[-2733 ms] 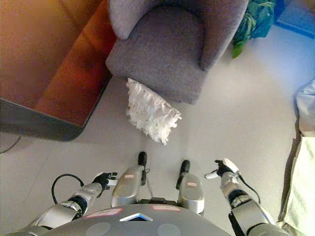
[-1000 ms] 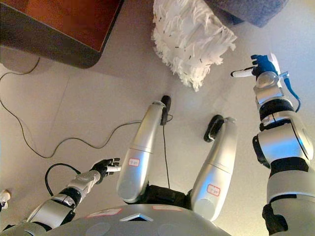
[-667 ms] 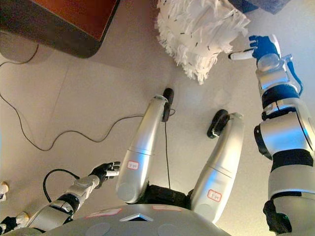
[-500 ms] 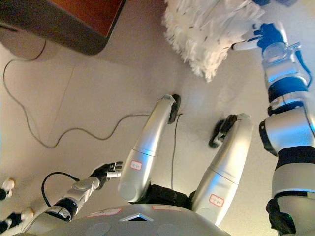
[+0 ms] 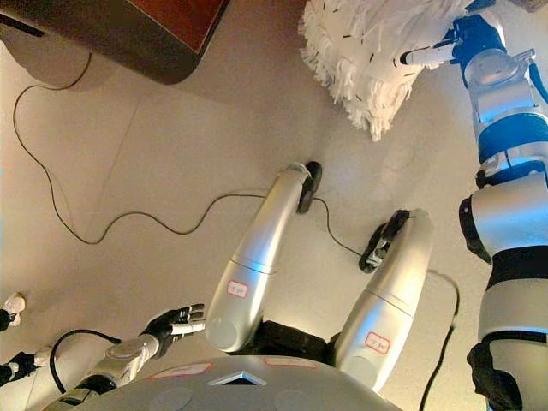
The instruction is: Pick up the pillow and put it on the sofa.
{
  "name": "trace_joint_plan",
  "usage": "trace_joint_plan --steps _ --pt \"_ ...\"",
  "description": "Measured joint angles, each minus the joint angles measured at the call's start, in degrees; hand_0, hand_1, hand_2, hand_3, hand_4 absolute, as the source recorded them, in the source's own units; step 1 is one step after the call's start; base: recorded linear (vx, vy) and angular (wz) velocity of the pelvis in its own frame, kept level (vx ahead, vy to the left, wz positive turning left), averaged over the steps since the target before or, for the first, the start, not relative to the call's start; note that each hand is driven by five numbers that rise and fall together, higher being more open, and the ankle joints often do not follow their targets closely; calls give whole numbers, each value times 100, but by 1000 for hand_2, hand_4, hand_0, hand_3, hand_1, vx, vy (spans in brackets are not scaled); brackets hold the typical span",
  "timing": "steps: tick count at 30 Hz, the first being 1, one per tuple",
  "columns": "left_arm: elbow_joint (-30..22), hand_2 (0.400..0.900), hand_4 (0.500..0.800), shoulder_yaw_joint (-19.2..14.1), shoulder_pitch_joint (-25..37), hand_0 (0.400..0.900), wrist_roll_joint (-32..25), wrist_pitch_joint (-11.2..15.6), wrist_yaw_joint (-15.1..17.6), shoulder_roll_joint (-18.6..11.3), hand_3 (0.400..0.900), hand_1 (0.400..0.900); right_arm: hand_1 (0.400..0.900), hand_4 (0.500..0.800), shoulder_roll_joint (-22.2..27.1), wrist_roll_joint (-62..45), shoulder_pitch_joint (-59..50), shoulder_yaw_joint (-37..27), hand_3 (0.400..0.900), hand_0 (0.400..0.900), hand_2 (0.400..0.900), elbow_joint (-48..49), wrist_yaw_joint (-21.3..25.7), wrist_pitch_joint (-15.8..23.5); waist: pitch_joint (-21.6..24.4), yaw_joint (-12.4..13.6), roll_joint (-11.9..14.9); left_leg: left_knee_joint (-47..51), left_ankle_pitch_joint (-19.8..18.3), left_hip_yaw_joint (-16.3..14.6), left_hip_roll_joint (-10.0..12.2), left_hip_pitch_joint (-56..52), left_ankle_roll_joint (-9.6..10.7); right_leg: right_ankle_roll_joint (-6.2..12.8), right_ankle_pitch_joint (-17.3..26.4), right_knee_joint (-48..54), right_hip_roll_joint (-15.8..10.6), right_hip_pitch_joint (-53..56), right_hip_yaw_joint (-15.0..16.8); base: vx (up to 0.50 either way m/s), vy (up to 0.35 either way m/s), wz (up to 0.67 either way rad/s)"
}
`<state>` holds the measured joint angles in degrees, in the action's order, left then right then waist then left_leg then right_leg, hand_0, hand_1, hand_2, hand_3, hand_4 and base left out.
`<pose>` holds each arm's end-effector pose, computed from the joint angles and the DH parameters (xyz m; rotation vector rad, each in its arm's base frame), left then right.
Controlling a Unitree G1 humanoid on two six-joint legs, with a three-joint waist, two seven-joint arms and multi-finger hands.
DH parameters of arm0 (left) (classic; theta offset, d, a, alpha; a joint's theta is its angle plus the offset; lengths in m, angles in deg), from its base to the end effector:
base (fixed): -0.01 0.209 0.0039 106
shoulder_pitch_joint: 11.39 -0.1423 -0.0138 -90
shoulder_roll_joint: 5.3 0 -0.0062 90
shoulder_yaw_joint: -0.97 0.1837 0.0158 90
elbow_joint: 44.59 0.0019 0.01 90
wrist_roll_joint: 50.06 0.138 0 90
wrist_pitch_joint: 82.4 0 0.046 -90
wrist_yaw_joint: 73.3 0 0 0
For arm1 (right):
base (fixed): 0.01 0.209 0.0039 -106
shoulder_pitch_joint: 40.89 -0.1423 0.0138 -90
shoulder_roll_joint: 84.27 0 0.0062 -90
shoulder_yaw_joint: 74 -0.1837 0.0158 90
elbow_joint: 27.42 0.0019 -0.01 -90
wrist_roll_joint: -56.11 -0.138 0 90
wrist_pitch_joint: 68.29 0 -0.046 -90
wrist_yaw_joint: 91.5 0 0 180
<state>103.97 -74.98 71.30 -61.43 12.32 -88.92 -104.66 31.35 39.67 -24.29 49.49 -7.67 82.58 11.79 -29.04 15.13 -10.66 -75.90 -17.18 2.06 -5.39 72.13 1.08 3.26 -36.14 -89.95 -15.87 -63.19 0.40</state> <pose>0.0616 0.2753 -0.0930 0.1899 1.1233 -0.1373 0.3562 -0.2775 0.2345 -0.6392 0.2083 -0.2038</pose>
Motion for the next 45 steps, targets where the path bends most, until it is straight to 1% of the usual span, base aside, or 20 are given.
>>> trace_joint_plan --steps 5,8,9,10,11,12,16,23,34,39,42,44,45 --pt "-1 900 800 -1 -1 900 50 48 -38 0 900 900 900 800 3 -234 -138 2 900 900 900 -5 -152 3 6 14 -9 -11 13 52 -6 -114 -21 -58 -69 -33 1 124 -45 56 -7 2" --pt "0 900 800 -9 -1 900 64 49 -43 1 900 900 900 800 59 -377 -216 -1 900 900 900 -5 -194 9 18 81 -26 -9 13 73 6 -141 -16 -75 -78 -39 10 151 -69 71 -12 2" --pt "4 900 800 -11 -8 900 173 47 -38 1 900 900 824 754 64 -423 -252 -1 824 824 824 -5 -196 9 20 99 -30 -10 15 74 8 -141 -15 -81 -82 -47 4 153 -73 56 -10 3" --pt "11 900 800 -11 -14 900 211 50 -39 1 900 900 676 666 62 -445 -270 -1 676 676 676 -7 -219 9 21 109 -31 -13 14 73 5 -141 -13 -81 -83 -55 3 158 -74 61 -12 3" --pt "15 900 800 -12 -15 900 227 52 -38 1 900 900 588 613 64 -483 -277 -1 588 588 588 -14 -241 9 21 111 -31 -18 15 71 5 -142 -15 -78 -86 -60 -1 158 -72 53 -11 2" --pt "21 900 800 -12 -16 900 234 52 -35 1 900 900 400 500 66 -560 -292 -1 400 400 400 -14 -279 9 21 111 -31 -24 15 71 8 -142 -15 -79 -88 -65 -5 161 -73 44 -11 2" --pt "37 900 800 -20 -16 900 277 87 -31 1 900 900 400 500 66 -578 -320 2 400 400 400 -14 -490 39 23 112 -34 -38 14 69 15 -155 -15 -78 -88 -76 -12 177 -67 18 -2 -2" --pt "200 900 800 -24 -17 900 279 157 -21 1 900 900 400 500 56 -563 -320 117 400 400 400 -14 -425 54 44 137 -65 -50 14 84 17 -152 -15 -77 -89 -84 -10 167 -53 5 0 -1" --pt "203 900 800 -24 -16 900 272 227 -26 1 900 900 400 500 48 -565 -379 119 400 400 400 -264 -301 70 51 204 -75 -45 16 84 42 -116 -18 -78 -88 -75 8 119 -43 -43 -6 -2" --pt "203 900 800 -23 -17 900 269 242 -29 1 900 900 400 500 61 -566 -384 119 400 400 400 -359 -250 148 105 231 -154 -24 23 83 69 -112 -32 -78 -88 -37 10 137 -68 -59 -14 -4" --pt "192 900 800 -21 -16 900 254 273 -23 1 900 900 400 500 68 -565 -384 118 400 400 400 -404 -269 161 122 219 -176 82 56 52 157 -159 -79 -93 -73 88 6 200 -127 -67 -8 -9" --pt "169 900 800 -17 -15 900 250 275 -19 1 900 900 400 500 67 -564 -382 118 400 400 400 -406 -340 167 125 212 -180 253 102 36 248 -284 -118 -113 -8 304 6 348 -228 -35 -13 -11" --pt "148 900 800 -15 -13 900 248 265 -12 2 900 900 400 500 61 -563 -378 118 400 400 400 -407 -367 188 125 216 -180 381 152 15 322 -383 -180 -112 35 465 9 465 -291 -32 -19 -9"
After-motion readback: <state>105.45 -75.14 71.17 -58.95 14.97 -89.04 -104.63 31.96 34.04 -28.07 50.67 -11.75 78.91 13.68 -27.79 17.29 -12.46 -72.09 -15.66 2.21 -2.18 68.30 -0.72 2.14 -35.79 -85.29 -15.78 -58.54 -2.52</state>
